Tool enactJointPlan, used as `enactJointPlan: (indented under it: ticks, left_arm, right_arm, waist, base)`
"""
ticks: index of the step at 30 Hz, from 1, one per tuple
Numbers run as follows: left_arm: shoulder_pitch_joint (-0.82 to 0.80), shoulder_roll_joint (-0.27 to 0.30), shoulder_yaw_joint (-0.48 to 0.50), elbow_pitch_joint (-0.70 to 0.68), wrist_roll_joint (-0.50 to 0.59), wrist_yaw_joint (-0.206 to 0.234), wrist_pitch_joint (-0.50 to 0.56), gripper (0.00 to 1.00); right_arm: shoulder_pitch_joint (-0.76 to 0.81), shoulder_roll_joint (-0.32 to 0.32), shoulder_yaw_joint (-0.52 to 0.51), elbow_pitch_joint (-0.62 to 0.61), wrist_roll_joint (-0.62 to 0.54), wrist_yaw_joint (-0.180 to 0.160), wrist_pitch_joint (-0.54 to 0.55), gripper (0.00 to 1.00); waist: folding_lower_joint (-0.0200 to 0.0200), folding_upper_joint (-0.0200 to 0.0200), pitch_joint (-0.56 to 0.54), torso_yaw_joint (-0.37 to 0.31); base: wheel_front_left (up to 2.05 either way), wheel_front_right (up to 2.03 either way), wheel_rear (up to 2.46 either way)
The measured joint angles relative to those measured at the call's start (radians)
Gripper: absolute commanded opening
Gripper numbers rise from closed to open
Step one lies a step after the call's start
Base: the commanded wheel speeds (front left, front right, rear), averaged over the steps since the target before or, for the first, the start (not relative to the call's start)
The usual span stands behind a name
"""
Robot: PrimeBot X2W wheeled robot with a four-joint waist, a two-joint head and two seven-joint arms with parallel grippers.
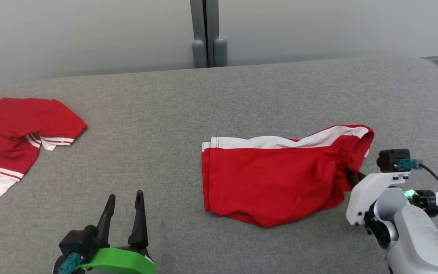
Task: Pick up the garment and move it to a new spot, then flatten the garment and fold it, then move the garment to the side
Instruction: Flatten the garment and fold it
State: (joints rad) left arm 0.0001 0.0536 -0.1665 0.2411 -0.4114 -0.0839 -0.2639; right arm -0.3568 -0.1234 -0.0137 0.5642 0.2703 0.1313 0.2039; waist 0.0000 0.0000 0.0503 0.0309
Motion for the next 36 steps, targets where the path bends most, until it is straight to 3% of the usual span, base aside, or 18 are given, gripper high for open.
enactJointPlan:
  ticks: [11, 20, 25, 27, 28, 36]
  left_arm:
    - [-0.017, -0.001, -0.005, 0.008, 0.002, -0.008, 0.0, 1.0]
    - [-0.039, -0.003, -0.025, 0.009, -0.017, -0.012, 0.0, 1.0]
    - [-0.048, -0.003, -0.038, 0.007, -0.032, -0.004, 0.0, 1.0]
    - [-0.049, -0.003, -0.042, 0.006, -0.034, -0.003, 0.0, 1.0]
    - [-0.049, -0.003, -0.043, 0.005, -0.034, -0.002, 0.0, 1.0]
    - [-0.051, -0.003, -0.043, -0.002, -0.032, 0.005, 0.0, 1.0]
  right_arm:
    - [-0.03, 0.064, 0.24, -0.172, 0.065, 0.0, 0.059, 0.0]
    - [-0.093, 0.074, 0.408, -0.105, 0.137, 0.0, 0.064, 0.0]
    - [-0.127, 0.075, 0.45, -0.026, 0.132, 0.0, 0.049, 0.02]
    - [-0.137, 0.074, 0.461, -0.003, 0.125, 0.0, 0.032, 0.48]
    - [-0.143, 0.074, 0.468, 0.005, 0.124, 0.0, 0.023, 1.0]
    - [-0.165, 0.075, 0.504, -0.012, 0.1, 0.0, -0.067, 1.0]
  waist:
    - [0.0, 0.0, 0.011, 0.037]
    - [-0.0001, 0.0, 0.024, 0.099]
    - [0.0, 0.0, 0.033, 0.133]
    - [0.0, 0.0, 0.036, 0.141]
    - [0.0, 0.0, 0.038, 0.145]
    - [0.0, 0.0, 0.038, 0.127]
  base:
    - [0.0, 0.0, 0.0]
    - [0.0, 0.0, 0.0]
    - [0.0, 0.0, 0.0]
    - [0.0, 0.0, 0.0]
    - [0.0, 0.0, 0.0]
    - [0.0, 0.0, 0.0]
